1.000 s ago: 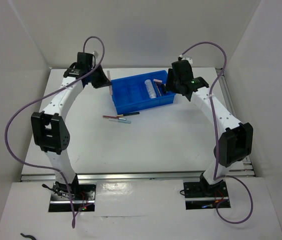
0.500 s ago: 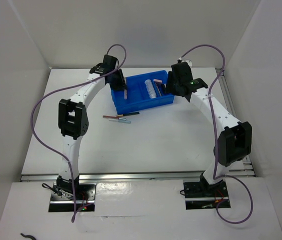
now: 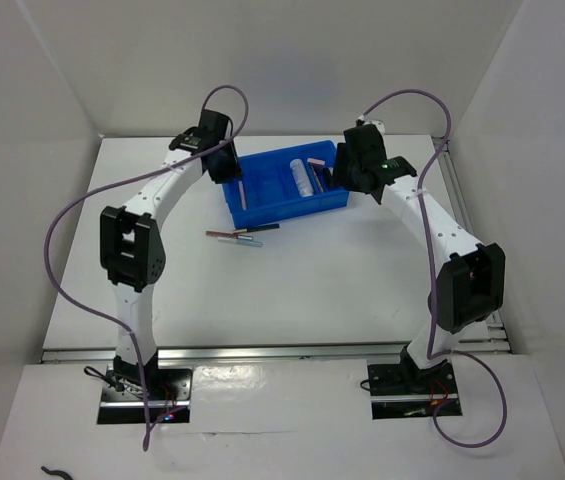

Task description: Organize the makeup

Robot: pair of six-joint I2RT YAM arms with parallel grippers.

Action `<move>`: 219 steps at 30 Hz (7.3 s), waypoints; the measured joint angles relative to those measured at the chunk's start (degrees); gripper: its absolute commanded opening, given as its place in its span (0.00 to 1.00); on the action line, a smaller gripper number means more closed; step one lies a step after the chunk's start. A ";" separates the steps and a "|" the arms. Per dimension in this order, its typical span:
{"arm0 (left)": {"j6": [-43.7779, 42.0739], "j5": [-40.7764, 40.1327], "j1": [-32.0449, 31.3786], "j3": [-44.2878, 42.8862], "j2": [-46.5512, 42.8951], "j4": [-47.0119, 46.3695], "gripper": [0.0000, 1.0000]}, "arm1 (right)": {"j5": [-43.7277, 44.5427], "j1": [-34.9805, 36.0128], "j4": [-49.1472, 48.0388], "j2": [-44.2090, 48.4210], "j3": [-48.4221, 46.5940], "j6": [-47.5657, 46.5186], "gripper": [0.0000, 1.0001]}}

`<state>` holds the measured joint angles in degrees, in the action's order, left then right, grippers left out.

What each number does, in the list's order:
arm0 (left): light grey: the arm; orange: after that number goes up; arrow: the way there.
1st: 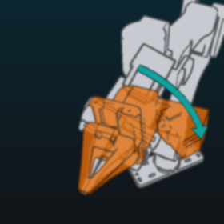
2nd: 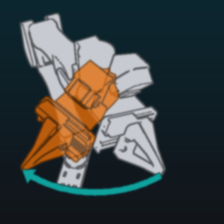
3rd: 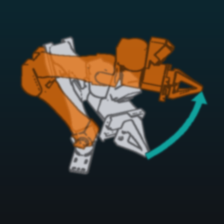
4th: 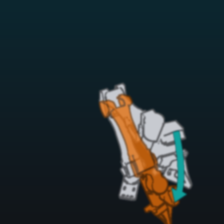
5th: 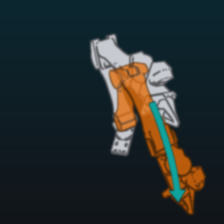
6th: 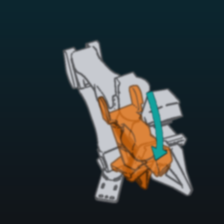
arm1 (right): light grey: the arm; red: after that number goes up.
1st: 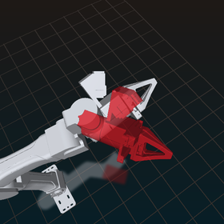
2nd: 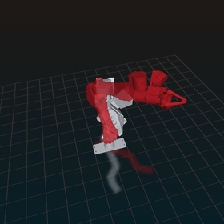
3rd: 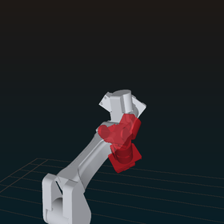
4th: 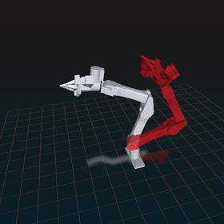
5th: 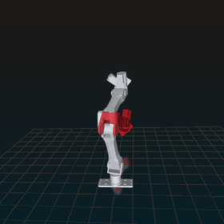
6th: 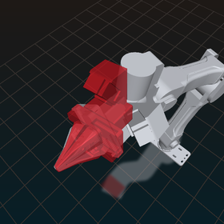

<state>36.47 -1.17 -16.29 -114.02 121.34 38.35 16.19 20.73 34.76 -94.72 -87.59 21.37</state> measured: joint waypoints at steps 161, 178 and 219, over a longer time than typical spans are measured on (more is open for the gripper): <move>22.36 -2.80 17.66 59.17 -36.15 -8.39 0.73 | -10.62 30.47 -4.63 -15.67 -10.86 -22.05 0.06; 18.93 0.31 17.59 57.96 -36.15 -7.67 0.75 | -5.95 19.85 3.15 -40.72 -41.29 -10.78 0.08; 38.21 -7.37 2.03 27.32 -4.44 5.16 0.61 | -6.49 13.99 -1.81 -16.02 -13.33 -8.76 0.67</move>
<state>74.67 -8.54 -14.26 -86.70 116.90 43.51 9.69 34.72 32.95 -110.74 -100.92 12.60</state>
